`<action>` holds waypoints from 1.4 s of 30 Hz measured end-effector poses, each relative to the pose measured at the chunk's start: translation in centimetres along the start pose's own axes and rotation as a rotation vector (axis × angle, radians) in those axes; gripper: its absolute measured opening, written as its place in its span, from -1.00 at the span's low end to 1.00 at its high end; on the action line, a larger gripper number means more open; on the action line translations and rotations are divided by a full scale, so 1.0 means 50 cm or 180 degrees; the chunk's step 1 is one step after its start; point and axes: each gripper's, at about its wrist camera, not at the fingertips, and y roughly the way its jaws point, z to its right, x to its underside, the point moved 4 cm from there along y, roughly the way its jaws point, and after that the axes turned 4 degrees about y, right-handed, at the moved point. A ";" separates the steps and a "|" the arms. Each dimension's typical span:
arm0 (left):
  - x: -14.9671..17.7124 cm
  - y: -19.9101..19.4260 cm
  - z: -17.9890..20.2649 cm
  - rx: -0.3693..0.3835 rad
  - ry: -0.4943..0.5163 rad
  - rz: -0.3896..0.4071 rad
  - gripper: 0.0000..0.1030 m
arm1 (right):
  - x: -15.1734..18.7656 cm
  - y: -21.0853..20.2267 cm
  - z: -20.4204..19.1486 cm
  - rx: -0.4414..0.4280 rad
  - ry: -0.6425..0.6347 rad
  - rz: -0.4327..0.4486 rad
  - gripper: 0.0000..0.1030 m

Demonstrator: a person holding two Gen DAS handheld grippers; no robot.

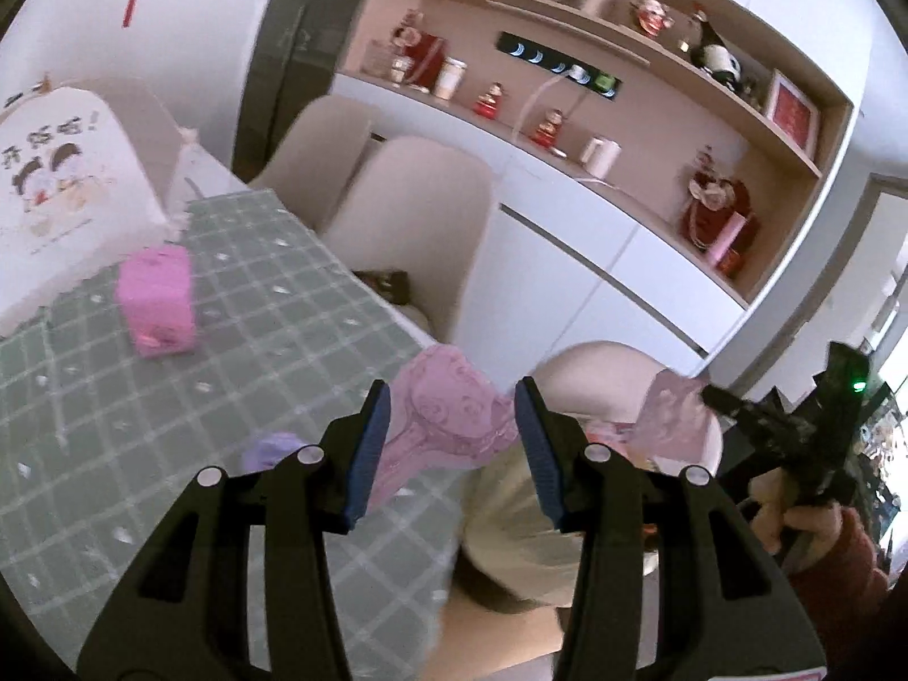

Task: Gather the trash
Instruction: 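Carry the pink heart-shaped wrapper with the left gripper to the bin, then open the left gripper over the bin to drop the heart-shaped wrapper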

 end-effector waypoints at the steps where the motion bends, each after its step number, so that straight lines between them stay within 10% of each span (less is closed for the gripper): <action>1: 0.002 0.013 0.025 0.0031 0.0016 -0.0016 -0.16 | 0.011 0.007 0.026 -0.0008 0.0045 -0.0037 -0.92; 20: 0.044 0.193 0.268 0.0602 0.0278 -0.0561 -0.16 | 0.146 0.098 0.121 -0.0388 0.0594 -0.0444 -0.85; 24: 0.047 0.218 0.269 0.0766 0.0382 -0.0675 -0.16 | 0.137 0.072 0.118 -0.0270 0.0664 -0.0279 -0.06; 35: 0.086 0.319 0.295 0.1335 0.0672 -0.1143 -0.16 | 0.191 -0.039 0.127 0.0633 0.1160 -0.0039 -0.06; 42: 0.177 0.435 0.344 0.1042 0.0941 -0.1555 -0.15 | 0.271 -0.119 0.177 0.0837 0.1515 0.0050 -0.06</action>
